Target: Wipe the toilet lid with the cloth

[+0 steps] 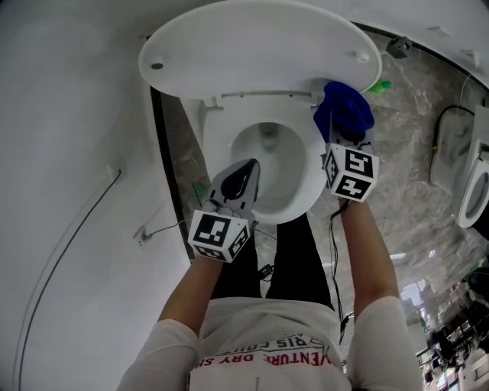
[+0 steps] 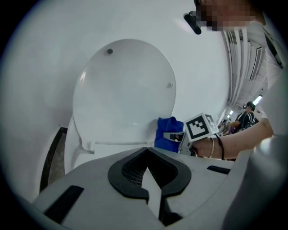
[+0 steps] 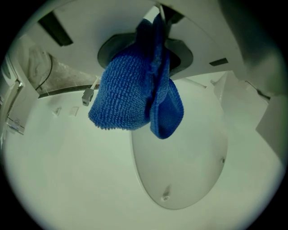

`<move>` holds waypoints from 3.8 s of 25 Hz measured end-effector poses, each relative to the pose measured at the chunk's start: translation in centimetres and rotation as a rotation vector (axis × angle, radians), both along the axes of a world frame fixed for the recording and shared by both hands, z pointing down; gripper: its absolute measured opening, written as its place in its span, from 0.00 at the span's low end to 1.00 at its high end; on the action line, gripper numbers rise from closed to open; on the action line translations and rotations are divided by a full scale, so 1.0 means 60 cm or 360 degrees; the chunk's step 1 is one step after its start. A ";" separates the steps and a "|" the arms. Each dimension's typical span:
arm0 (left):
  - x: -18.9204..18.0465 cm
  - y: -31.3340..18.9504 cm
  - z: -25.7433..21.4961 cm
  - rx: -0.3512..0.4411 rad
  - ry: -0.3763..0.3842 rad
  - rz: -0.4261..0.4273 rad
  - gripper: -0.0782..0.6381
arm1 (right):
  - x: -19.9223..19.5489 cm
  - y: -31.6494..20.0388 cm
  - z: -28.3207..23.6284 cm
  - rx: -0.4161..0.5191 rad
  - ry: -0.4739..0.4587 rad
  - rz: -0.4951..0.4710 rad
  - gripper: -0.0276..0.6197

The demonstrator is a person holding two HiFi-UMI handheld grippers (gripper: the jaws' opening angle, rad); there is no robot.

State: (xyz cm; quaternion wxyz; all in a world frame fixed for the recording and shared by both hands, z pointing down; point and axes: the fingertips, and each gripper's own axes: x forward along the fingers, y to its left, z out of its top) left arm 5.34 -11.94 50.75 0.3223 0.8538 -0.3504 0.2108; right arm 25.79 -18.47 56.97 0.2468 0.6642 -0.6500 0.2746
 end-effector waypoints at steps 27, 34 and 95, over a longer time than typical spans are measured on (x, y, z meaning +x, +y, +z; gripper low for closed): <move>-0.012 -0.371 -0.503 0.0603 0.0090 -0.0196 0.12 | -0.097 -0.211 -0.643 0.0747 0.0082 -0.0207 0.19; -0.002 -0.438 -0.470 0.0472 0.0060 -0.0240 0.12 | -0.108 -0.274 -0.599 0.0651 0.0164 -0.0192 0.19; -0.136 0.163 -0.229 0.0103 -0.0063 -0.0125 0.12 | -0.238 0.303 -0.373 0.0276 0.0202 -0.0131 0.19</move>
